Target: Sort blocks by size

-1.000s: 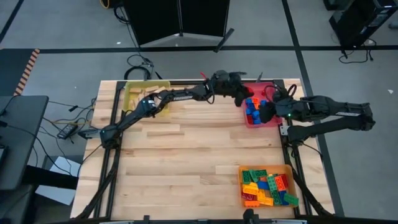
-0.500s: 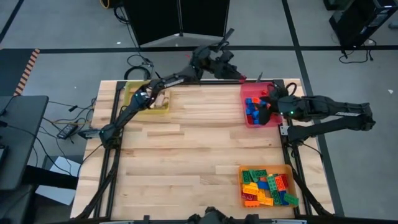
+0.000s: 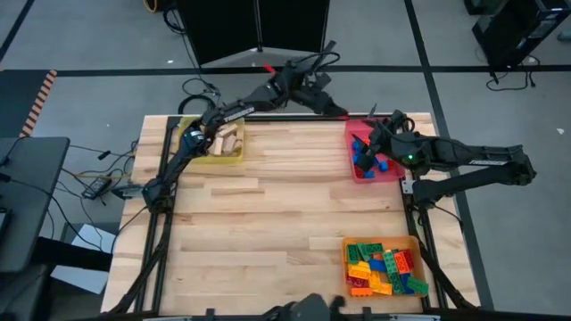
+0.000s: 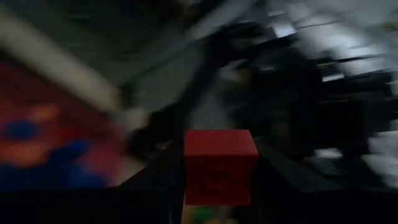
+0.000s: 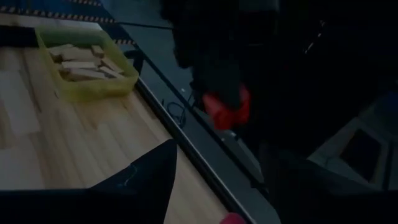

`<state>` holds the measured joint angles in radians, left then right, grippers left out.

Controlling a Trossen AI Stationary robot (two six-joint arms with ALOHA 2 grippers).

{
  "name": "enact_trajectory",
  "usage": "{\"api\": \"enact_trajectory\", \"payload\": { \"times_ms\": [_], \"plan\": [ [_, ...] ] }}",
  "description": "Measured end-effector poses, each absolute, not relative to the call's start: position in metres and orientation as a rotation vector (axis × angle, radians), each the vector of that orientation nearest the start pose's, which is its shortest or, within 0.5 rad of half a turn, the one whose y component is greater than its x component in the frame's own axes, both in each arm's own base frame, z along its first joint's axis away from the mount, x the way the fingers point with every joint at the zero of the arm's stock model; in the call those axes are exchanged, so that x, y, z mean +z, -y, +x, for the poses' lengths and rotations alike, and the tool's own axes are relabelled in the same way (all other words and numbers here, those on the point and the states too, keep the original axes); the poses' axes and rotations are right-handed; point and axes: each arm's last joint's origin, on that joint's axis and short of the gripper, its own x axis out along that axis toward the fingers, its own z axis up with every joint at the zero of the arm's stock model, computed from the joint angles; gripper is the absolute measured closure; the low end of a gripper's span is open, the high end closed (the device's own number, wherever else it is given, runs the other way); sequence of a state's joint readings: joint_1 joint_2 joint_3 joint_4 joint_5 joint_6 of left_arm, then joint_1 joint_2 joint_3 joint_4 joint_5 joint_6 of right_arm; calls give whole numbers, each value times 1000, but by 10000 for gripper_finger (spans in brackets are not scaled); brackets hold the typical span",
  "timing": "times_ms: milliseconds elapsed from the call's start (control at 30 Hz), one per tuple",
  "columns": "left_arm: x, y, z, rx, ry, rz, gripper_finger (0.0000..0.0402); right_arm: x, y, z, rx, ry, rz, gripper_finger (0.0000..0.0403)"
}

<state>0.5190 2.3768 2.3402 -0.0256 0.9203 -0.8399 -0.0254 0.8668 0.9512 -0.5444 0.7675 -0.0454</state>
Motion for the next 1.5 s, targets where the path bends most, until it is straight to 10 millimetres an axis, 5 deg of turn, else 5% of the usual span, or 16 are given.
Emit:
{"api": "enact_trajectory", "payload": {
  "times_ms": [167,433,733,1133,1500],
  "plan": [
    [346,-249,446,-9,-384,-655,258,347,24,171,-764,-445,-238,150],
    [405,-212,410,6,-404,-532,243,355,23,194,-642,-377,-393,137],
    [418,-170,414,-56,-437,-534,244,353,21,226,-621,-333,-529,105],
    [417,-137,427,-93,-465,-569,244,353,7,227,-561,-329,-594,57],
    [417,-130,430,-41,-458,-571,244,354,2,227,-542,-322,-597,157]
  ]
}}
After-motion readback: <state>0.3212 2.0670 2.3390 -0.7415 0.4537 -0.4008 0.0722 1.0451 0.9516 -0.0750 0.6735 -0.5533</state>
